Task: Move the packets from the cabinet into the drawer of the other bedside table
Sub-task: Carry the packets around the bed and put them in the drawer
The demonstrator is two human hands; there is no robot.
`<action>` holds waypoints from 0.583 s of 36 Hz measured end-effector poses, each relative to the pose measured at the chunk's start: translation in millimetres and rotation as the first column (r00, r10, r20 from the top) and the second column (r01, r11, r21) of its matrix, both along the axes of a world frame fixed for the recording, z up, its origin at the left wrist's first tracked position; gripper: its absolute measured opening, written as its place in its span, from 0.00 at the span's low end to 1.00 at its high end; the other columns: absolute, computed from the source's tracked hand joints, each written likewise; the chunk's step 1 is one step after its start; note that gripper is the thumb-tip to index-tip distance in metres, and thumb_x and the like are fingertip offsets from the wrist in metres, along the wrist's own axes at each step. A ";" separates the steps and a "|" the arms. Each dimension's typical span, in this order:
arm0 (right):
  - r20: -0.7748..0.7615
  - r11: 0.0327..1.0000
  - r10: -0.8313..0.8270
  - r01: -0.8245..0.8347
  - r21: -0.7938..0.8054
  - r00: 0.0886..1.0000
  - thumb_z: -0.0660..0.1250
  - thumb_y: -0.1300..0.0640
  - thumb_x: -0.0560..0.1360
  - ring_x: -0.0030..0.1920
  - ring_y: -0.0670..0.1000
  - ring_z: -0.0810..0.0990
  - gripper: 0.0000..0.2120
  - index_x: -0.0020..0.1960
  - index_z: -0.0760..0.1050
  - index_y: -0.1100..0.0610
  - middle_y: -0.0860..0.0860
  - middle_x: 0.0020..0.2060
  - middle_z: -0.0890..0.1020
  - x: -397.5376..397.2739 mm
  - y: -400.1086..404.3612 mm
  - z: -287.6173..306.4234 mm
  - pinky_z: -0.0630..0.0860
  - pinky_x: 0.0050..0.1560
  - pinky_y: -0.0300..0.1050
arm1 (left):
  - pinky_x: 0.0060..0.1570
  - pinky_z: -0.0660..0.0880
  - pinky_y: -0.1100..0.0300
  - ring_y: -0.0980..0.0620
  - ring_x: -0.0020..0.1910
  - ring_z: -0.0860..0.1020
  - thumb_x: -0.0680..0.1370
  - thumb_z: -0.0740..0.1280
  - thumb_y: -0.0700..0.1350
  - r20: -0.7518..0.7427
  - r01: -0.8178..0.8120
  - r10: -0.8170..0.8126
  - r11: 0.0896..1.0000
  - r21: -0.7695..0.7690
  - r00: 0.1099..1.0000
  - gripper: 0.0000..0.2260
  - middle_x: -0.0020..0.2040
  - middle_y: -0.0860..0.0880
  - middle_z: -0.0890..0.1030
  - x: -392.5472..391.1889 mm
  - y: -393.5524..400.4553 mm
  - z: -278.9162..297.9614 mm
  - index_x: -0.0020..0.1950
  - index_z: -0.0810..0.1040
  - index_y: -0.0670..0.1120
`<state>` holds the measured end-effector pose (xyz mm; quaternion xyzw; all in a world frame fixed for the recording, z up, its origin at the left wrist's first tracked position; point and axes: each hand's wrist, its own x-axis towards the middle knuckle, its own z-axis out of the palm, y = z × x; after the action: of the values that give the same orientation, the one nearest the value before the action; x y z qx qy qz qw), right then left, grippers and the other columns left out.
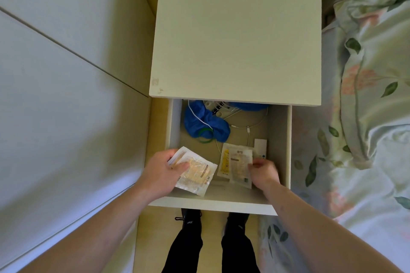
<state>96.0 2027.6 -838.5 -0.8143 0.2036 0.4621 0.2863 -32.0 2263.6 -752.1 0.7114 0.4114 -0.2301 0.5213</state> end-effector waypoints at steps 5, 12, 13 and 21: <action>0.035 0.995 0.091 -0.089 -0.054 0.995 0.67 0.61 0.80 0.60 0.57 0.81 0.17 0.68 0.76 0.55 0.54 0.60 0.82 -0.4 2.5 11.2 0.77 0.56 0.45 | 0.36 0.79 0.67 0.64 0.45 0.81 0.81 0.69 0.44 0.011 0.008 -0.008 1.000 -0.002 1.000 0.09 0.50 0.62 0.82 0.1 0.9 1.3 0.59 0.81 0.53; -0.082 0.941 0.066 -0.035 0.336 0.994 0.70 0.67 0.75 0.61 0.47 0.80 0.26 0.68 0.73 0.46 0.46 0.63 0.80 -12.8 5.7 37.9 0.79 0.49 0.34 | 0.36 0.79 0.65 0.64 0.42 0.82 0.78 0.72 0.46 0.030 0.051 -0.054 0.995 0.083 0.998 0.05 0.47 0.59 0.84 7.7 -1.6 8.8 0.52 0.80 0.54; -0.112 0.915 0.110 -0.056 0.400 0.988 0.72 0.66 0.73 0.63 0.47 0.79 0.27 0.67 0.74 0.45 0.45 0.62 0.80 -15.1 6.5 42.8 0.79 0.56 0.38 | 0.36 0.80 0.63 0.64 0.41 0.82 0.77 0.73 0.47 0.030 0.050 -0.053 0.995 0.087 0.998 0.04 0.45 0.59 0.84 8.7 -2.6 9.0 0.50 0.80 0.54; -0.013 0.896 0.164 -0.144 0.420 0.986 0.78 0.53 0.72 0.47 0.46 0.86 0.14 0.56 0.81 0.49 0.47 0.48 0.85 -26.4 11.1 57.0 0.84 0.52 0.46 | 0.35 0.78 0.62 0.60 0.40 0.83 0.72 0.77 0.52 0.065 -0.003 0.000 0.999 0.035 0.998 0.07 0.43 0.56 0.85 27.9 -14.7 8.9 0.47 0.82 0.53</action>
<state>69.6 2038.7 -781.5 -0.7365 0.0417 0.5354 0.4113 -4.1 2248.8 -743.2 0.7272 0.3988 -0.1993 0.5220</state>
